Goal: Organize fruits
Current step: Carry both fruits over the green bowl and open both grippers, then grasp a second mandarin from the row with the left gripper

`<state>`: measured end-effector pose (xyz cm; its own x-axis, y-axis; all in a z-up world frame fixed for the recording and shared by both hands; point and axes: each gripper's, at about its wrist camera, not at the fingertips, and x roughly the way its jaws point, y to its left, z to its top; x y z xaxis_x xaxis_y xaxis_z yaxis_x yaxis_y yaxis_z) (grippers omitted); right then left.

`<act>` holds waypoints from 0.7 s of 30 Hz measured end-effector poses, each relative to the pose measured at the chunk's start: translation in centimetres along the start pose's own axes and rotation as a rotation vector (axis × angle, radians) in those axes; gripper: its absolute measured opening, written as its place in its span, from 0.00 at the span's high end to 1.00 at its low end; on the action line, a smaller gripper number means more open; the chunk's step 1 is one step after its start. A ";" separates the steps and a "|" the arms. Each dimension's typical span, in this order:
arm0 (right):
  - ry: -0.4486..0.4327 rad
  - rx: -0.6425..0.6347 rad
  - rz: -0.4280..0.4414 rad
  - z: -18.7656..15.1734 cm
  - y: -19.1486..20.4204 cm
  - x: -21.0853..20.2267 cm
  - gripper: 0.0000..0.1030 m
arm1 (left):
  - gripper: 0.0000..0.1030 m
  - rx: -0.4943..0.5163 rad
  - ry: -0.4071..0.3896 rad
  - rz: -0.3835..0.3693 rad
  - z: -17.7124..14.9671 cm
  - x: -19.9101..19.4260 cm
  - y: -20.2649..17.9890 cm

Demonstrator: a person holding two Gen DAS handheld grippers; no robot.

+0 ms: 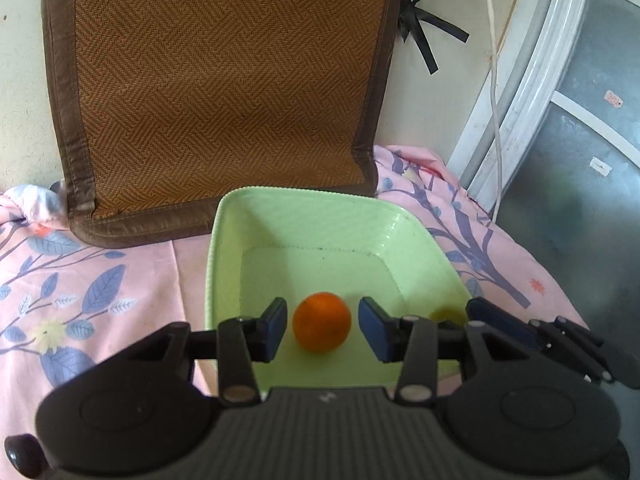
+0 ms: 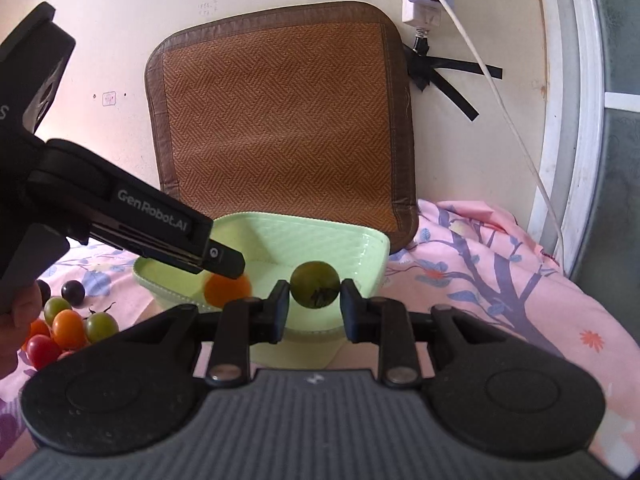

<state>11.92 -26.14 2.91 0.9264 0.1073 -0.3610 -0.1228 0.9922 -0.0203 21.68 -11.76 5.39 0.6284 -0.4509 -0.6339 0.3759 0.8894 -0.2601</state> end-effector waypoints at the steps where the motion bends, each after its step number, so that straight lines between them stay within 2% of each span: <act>1: -0.004 0.001 0.000 0.0 0.0 -0.1 0.68 | 0.48 0.000 -0.001 0.007 -0.1 -0.1 0.0; 4: -0.016 0.012 0.004 -0.1 -0.2 -0.3 0.68 | 0.48 0.000 -0.030 0.009 -0.2 -1.4 -0.1; 9: -0.068 0.058 -0.042 -0.4 -1.0 -1.4 0.68 | 0.48 -0.048 -0.157 0.020 -1.4 -7.9 2.4; 13: -0.104 0.178 -0.041 -0.3 -2.3 -2.7 0.68 | 0.47 -0.093 -0.236 0.130 -4.2 -13.4 6.3; 15: -0.098 0.224 -0.024 -0.4 -2.5 -3.2 0.68 | 0.44 -0.125 -0.261 0.202 -6.0 -15.7 8.5; 21: -0.039 0.266 0.064 -1.6 -0.5 -5.3 0.68 | 0.43 -0.182 -0.277 0.370 -10.9 -19.1 12.8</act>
<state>6.50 -27.27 3.32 0.9335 0.1670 -0.3172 -0.0880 0.9645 0.2489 7.08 9.07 6.25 0.8636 -0.0832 -0.4972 -0.0164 0.9811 -0.1927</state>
